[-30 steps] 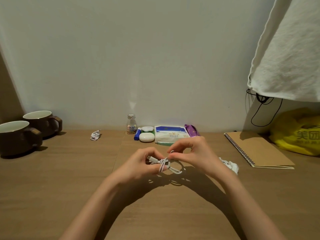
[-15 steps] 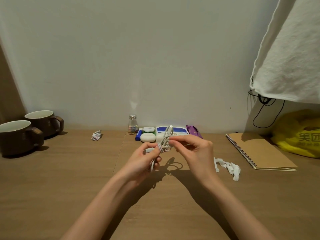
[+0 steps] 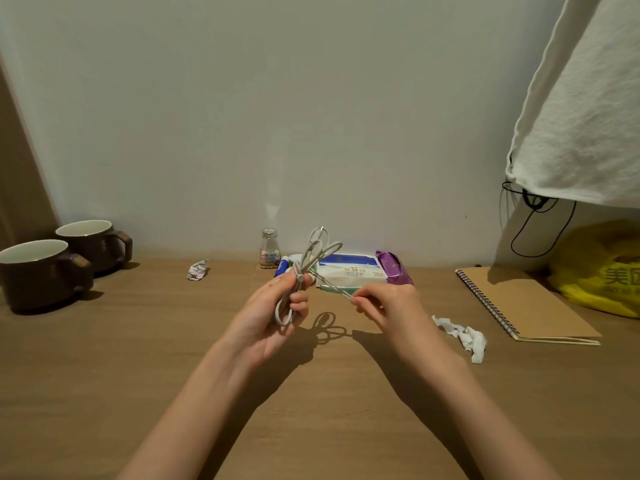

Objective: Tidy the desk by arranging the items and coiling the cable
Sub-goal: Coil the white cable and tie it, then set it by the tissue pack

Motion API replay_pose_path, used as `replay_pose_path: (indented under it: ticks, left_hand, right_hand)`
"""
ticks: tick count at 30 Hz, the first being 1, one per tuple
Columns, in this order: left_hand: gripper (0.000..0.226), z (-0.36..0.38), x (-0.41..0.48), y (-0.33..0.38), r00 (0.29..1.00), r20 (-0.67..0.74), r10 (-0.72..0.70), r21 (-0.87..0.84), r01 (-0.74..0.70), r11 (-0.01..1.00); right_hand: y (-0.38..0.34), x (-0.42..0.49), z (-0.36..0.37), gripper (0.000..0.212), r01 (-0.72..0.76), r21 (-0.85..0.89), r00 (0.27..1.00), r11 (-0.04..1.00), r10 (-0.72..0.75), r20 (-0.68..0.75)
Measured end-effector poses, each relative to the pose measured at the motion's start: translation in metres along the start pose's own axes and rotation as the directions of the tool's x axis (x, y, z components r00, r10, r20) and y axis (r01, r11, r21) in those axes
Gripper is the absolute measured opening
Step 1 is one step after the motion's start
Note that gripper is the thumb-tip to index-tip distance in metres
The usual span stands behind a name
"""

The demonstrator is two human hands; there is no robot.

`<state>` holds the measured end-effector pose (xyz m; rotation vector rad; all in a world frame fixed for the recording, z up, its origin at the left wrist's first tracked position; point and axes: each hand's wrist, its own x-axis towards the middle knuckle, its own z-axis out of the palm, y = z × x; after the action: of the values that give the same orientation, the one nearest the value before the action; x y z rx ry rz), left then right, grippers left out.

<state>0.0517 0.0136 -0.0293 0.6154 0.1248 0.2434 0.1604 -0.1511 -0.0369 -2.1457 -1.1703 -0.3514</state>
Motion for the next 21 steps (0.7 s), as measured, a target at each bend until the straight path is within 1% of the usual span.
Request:
replay_pose_path:
  ticks: [3, 4, 6, 7, 9, 12, 13, 14, 15, 17, 18, 19, 21]
  left_hand:
    - [0.018, 0.001, -0.004, -0.001, 0.994, 0.106, -0.041, -0.025, 0.044, 0.999]
    - [0.020, 0.000, -0.003, -0.001, 0.990, 0.139, -0.038, -0.027, 0.042, 0.999]
    - [0.032, -0.001, -0.002, -0.002, 0.983, 0.181, -0.019, -0.032, 0.025, 0.999]
    - [0.031, -0.001, -0.002, -0.001, 0.984, 0.180, -0.004, -0.033, 0.010, 0.999]
    - [0.019, -0.002, 0.001, 0.000, 0.993, 0.111, 0.040, -0.042, -0.036, 0.998]
    - [0.011, -0.006, 0.008, 0.005, 0.992, -0.036, 0.125, -0.050, -0.126, 0.991]
    - [0.006, -0.009, 0.010, 0.007, 0.981, -0.090, 0.172, 0.020, -0.171, 0.985]
    - [0.002, -0.010, 0.011, 0.007, 0.962, -0.142, 0.234, 0.139, -0.215, 0.967]
    - [0.002, -0.012, 0.011, 0.007, 0.937, -0.173, 0.303, 0.271, -0.251, 0.929]
    - [0.005, -0.017, 0.012, 0.003, 0.890, -0.166, 0.424, 0.494, -0.297, 0.817]
    - [0.007, -0.019, 0.012, 0.001, 0.871, -0.134, 0.473, 0.607, -0.306, 0.734]
    - [0.009, -0.022, 0.011, 0.000, 0.854, -0.091, 0.512, 0.719, -0.299, 0.627]
    - [0.010, -0.024, 0.010, -0.003, 0.845, 0.011, 0.534, 0.874, -0.268, 0.405]
  right_hand:
    - [0.005, 0.001, 0.000, 0.015, -0.101, 0.032, 0.995, 0.994, 0.101, -0.015]
    - [0.006, 0.001, 0.000, 0.016, -0.126, 0.044, 0.992, 0.991, 0.126, -0.009]
    - [0.007, 0.001, 0.000, 0.017, -0.152, 0.089, 0.988, 0.984, 0.152, 0.010]
    - [0.007, 0.001, 0.000, 0.017, -0.156, 0.115, 0.988, 0.981, 0.155, 0.018]
    - [0.007, 0.001, 0.000, 0.015, -0.163, 0.157, 0.987, 0.974, 0.159, 0.034]
    - [0.002, 0.002, -0.002, 0.014, -0.159, 0.224, 0.986, 0.961, 0.146, 0.074]
    - [-0.002, 0.001, -0.003, 0.015, -0.129, 0.216, 0.990, 0.968, 0.112, 0.087]
    - [-0.004, 0.001, -0.002, 0.016, -0.071, 0.190, 0.994, 0.979, 0.054, 0.094]
    - [-0.007, 0.000, -0.001, 0.016, 0.008, 0.149, 0.995, 0.989, -0.023, 0.096]
    - [-0.013, -0.003, 0.002, 0.017, 0.180, 0.044, 0.979, 0.983, -0.183, 0.086]
    - [-0.016, -0.004, 0.005, 0.017, 0.265, -0.025, 0.962, 0.964, -0.263, 0.068]
    - [-0.019, -0.004, 0.006, 0.016, 0.345, -0.100, 0.938, 0.933, -0.343, 0.040]
    - [-0.025, -0.002, 0.008, 0.011, 0.464, -0.243, 0.875, 0.852, -0.484, -0.025]
